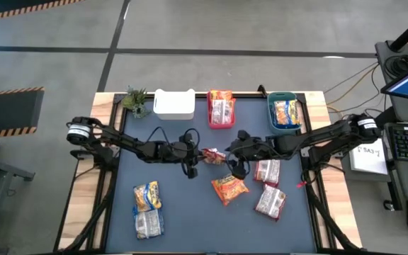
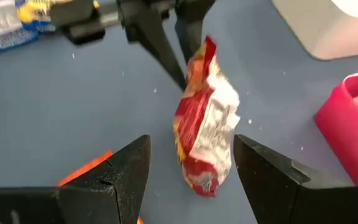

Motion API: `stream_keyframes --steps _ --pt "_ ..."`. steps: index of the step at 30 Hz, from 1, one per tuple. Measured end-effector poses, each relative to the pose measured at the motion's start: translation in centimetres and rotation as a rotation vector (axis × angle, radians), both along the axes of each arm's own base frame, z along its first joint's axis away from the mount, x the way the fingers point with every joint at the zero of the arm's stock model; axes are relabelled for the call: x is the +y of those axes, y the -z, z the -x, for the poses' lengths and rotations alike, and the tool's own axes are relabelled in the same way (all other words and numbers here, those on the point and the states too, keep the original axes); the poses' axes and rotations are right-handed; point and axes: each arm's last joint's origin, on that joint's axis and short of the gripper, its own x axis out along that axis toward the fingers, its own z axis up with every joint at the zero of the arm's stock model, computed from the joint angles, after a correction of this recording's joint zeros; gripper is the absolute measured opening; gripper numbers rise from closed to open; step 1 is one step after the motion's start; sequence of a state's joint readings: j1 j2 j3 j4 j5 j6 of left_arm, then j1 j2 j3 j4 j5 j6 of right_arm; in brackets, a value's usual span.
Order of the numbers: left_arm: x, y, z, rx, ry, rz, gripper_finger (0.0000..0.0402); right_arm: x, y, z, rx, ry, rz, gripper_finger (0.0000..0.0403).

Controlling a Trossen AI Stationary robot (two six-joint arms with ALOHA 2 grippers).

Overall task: Sort Maruchan noodles
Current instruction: Put the top left red noodle pack into the white bin

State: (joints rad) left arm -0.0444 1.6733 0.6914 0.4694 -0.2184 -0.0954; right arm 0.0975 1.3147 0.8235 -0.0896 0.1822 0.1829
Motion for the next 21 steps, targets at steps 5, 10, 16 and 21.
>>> stream_keyframes --steps 5,10,16,21 --pt "0.0 0.0 0.0 0.0 0.0 -0.001 0.0037 -0.2 2.4 -0.6 0.067 0.021 0.02 0.0219" --pt "0.0 0.0 0.0 0.001 0.002 -0.007 0.0038 -0.4 4.6 -2.5 0.01 0.01 0.056 0.0219" --pt "0.1 0.6 0.4 0.09 0.034 -0.067 0.0082 -0.7 6.7 -3.5 0.05 -0.007 0.062 0.0167" --pt "0.2 0.3 0.1 0.067 0.092 -0.177 0.0147 -0.8 6.7 -3.4 0.054 -0.028 0.036 0.0106"
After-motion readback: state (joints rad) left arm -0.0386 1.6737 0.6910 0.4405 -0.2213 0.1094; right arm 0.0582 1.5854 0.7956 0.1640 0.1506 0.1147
